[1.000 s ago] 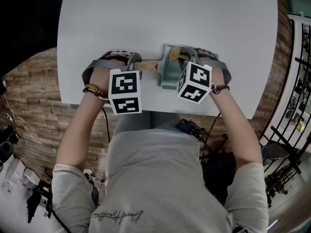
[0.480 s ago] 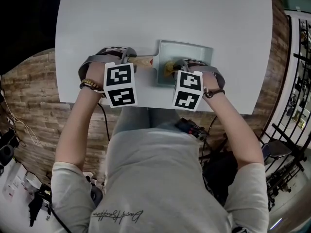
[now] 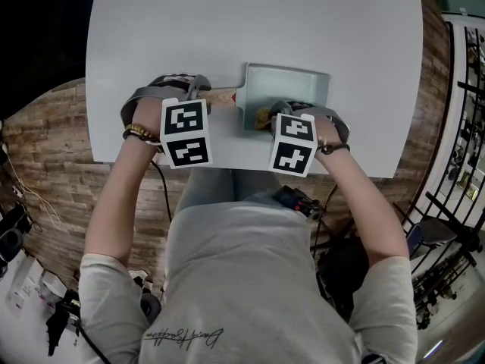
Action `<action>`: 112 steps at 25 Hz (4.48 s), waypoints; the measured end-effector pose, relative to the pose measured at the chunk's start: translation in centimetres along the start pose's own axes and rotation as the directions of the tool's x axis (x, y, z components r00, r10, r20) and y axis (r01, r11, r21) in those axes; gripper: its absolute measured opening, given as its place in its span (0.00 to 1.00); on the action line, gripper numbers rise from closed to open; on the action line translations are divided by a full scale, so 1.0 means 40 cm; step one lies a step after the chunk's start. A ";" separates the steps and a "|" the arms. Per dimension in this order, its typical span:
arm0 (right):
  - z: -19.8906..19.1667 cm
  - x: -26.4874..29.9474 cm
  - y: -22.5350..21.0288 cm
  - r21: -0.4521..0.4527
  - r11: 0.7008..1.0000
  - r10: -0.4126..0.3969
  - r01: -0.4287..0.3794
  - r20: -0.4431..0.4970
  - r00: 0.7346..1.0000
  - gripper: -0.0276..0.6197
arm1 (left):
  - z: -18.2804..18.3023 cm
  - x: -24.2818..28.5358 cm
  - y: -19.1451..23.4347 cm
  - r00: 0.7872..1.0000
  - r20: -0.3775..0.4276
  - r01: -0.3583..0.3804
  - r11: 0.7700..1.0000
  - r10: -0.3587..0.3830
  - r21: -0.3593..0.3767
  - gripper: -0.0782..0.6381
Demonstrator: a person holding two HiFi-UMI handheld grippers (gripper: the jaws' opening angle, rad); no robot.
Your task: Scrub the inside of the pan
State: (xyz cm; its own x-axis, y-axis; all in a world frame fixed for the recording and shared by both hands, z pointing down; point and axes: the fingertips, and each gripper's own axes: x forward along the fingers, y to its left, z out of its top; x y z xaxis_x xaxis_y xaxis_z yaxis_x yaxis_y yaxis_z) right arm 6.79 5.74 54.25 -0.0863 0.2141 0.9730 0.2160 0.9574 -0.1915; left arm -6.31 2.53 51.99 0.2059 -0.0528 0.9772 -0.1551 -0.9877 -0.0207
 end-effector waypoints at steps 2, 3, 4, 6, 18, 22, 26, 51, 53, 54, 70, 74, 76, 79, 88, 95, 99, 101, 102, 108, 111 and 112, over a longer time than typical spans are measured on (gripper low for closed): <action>-0.003 -0.002 -0.012 -0.001 0.998 -0.059 0.059 0.008 0.998 0.15 | 0.002 0.000 -0.003 1.000 -0.001 0.006 1.000 -0.006 0.011 0.32; -0.007 -0.003 -0.027 0.001 0.995 -0.100 0.100 0.013 0.995 0.15 | 0.003 0.001 -0.003 1.000 0.001 0.007 1.000 -0.007 0.017 0.32; -0.010 -0.005 -0.046 0.004 0.990 -0.141 0.141 0.017 0.990 0.15 | 0.004 0.002 -0.004 1.000 0.003 0.009 1.000 -0.009 0.021 0.32; -0.017 -0.010 -0.092 0.012 0.978 -0.209 0.209 0.022 0.978 0.15 | 0.005 0.002 -0.007 1.000 0.002 0.011 1.000 -0.011 0.028 0.32; -0.034 -0.038 -0.233 -0.005 0.927 -0.376 0.376 -0.002 0.927 0.15 | 0.005 -0.004 -0.022 1.000 0.007 0.010 1.000 -0.010 0.020 0.32; -0.035 -0.039 -0.238 -0.003 0.926 -0.379 0.379 0.001 0.926 0.15 | 0.004 -0.003 -0.014 1.000 0.006 0.009 1.000 -0.009 0.007 0.32; -0.033 -0.033 -0.208 -0.019 0.937 -0.348 0.348 -0.010 0.937 0.15 | 0.002 -0.002 -0.010 1.000 0.005 0.006 1.000 -0.005 -0.007 0.32; -0.052 -0.008 -0.020 0.029 0.997 -0.071 0.071 -0.005 0.997 0.15 | 0.001 0.000 -0.004 1.000 -0.008 0.025 0.999 -0.025 0.044 0.32; -0.056 -0.013 -0.056 0.042 0.989 -0.139 0.138 0.005 0.990 0.15 | 0.002 -0.001 -0.006 0.999 -0.015 0.030 0.998 -0.029 0.060 0.32; -0.059 -0.017 -0.079 0.045 0.984 -0.170 0.170 0.003 0.985 0.15 | 0.002 -0.003 -0.009 0.999 -0.017 0.032 0.997 -0.031 0.063 0.32; -0.093 -0.047 -0.240 0.040 0.943 -0.330 0.331 -0.031 0.944 0.15 | 0.005 -0.002 -0.013 0.999 -0.003 0.037 0.999 -0.036 0.018 0.32; -0.095 -0.042 -0.217 0.042 0.954 -0.296 0.296 -0.024 0.955 0.15 | 0.001 0.001 -0.007 1.000 -0.005 0.031 1.000 -0.031 0.005 0.32; -0.099 -0.037 -0.190 0.035 0.961 -0.274 0.275 -0.031 0.961 0.15 | 0.000 0.001 -0.004 1.000 -0.006 0.028 1.000 -0.028 0.005 0.32; -0.102 -0.031 -0.147 0.032 0.972 -0.233 0.235 -0.042 0.972 0.15 | -0.001 0.000 -0.002 1.000 -0.012 0.027 1.000 -0.027 0.009 0.32; -0.116 -0.016 -0.054 0.042 0.997 -0.063 0.066 -0.075 0.995 0.15 | -0.003 0.003 0.009 1.000 -0.019 0.024 1.000 -0.024 0.014 0.32; -0.127 -0.012 -0.001 0.053 0.997 0.053 -0.048 -0.087 0.995 0.14 | 0.001 0.003 0.006 0.999 -0.023 0.027 0.999 -0.027 0.021 0.32; -0.126 -0.012 0.009 0.053 0.997 0.063 -0.059 -0.079 0.995 0.14 | 0.001 0.003 0.000 0.999 -0.025 0.035 0.999 -0.034 0.033 0.32; -0.126 -0.014 0.003 0.063 0.998 0.019 -0.015 -0.064 0.998 0.15 | 0.002 0.002 -0.004 0.999 -0.025 0.039 0.998 -0.038 0.043 0.32; -0.126 -0.015 -0.007 0.071 0.997 -0.013 0.017 -0.055 0.998 0.15 | 0.003 0.001 -0.006 0.999 -0.025 0.042 0.998 -0.040 0.050 0.32; -0.138 -0.035 -0.121 0.062 0.983 -0.171 0.175 -0.053 0.984 0.15 | 0.004 -0.005 -0.022 0.998 -0.029 0.050 0.996 -0.048 0.069 0.32; -0.148 -0.048 -0.174 0.060 0.970 -0.232 0.236 -0.062 0.971 0.15 | 0.005 -0.009 -0.025 0.998 -0.030 0.049 0.997 -0.047 0.065 0.32; -0.152 -0.053 -0.187 0.060 0.965 -0.253 0.257 -0.065 0.965 0.15 | 0.007 -0.011 -0.026 0.998 -0.030 0.048 0.997 -0.047 0.064 0.32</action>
State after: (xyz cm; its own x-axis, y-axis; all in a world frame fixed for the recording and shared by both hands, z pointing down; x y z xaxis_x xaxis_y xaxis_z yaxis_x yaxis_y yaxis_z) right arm 11.28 -3.06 54.43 -0.0746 -0.0484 0.9960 0.1279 0.9901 0.0577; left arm -5.98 3.53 51.54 0.1838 -0.0023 0.9830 -0.0826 -0.9965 0.0131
